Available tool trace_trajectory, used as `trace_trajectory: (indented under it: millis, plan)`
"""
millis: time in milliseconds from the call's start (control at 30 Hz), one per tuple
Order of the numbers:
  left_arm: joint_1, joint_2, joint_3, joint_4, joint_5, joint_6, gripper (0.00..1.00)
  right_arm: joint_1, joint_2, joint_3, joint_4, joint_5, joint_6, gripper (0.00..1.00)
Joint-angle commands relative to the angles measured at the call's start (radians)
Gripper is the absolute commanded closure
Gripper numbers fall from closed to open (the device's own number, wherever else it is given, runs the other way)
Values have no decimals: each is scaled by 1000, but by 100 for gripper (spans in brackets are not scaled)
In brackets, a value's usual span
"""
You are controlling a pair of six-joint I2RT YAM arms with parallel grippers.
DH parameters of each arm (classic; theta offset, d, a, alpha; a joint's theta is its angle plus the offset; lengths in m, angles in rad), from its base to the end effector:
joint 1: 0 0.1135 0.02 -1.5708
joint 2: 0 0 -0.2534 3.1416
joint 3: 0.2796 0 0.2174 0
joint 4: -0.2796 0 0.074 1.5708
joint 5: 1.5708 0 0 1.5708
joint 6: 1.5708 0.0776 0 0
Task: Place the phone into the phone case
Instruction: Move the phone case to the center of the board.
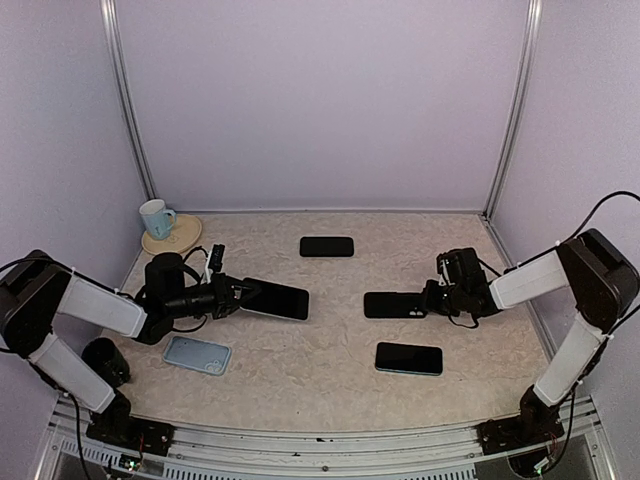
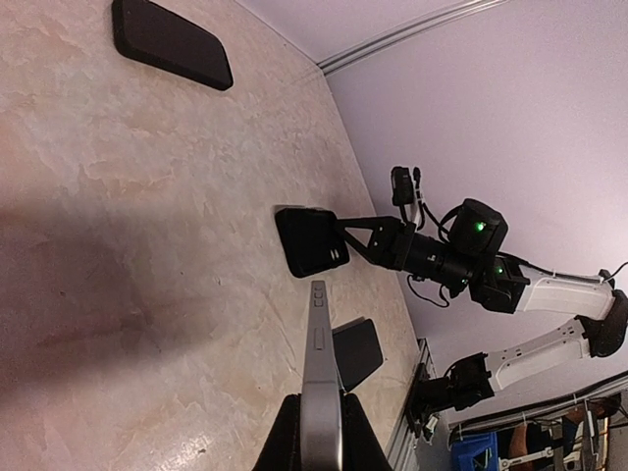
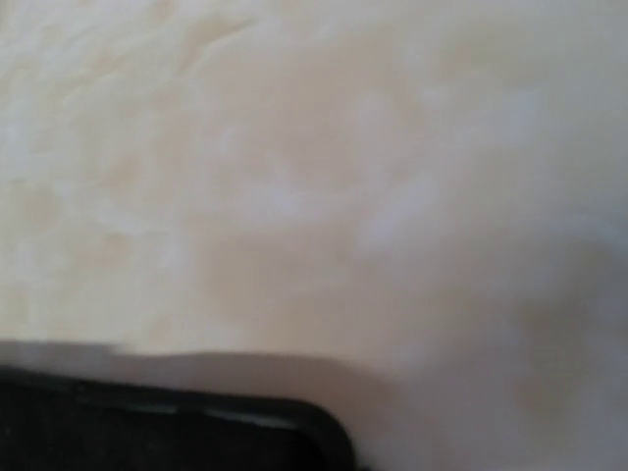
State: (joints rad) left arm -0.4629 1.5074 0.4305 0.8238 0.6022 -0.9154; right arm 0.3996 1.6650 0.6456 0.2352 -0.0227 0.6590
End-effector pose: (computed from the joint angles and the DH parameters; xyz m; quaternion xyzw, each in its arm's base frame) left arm 0.2393 -0.1686 0.1763 0.0075 0.7766 -0.5528 0.3021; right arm 0.2865 0.1229 0.1122 0.1151 0.9164 0.2025 0.3255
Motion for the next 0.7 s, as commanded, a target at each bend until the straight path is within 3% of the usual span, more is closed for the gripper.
trace_trajectory:
  millis: [0, 333, 667]
  plan:
    - [-7, -4, -2, 89, 18, -8, 100, 71, 64, 48, -13, 4, 20, 82]
    - [-9, -23, -11, 89, 3, -22, 100, 212, 124, 153, -39, -11, 83, 88]
    - [-27, -7, -12, 83, -40, -35, 100, 293, 164, 226, -28, -63, 102, 82]
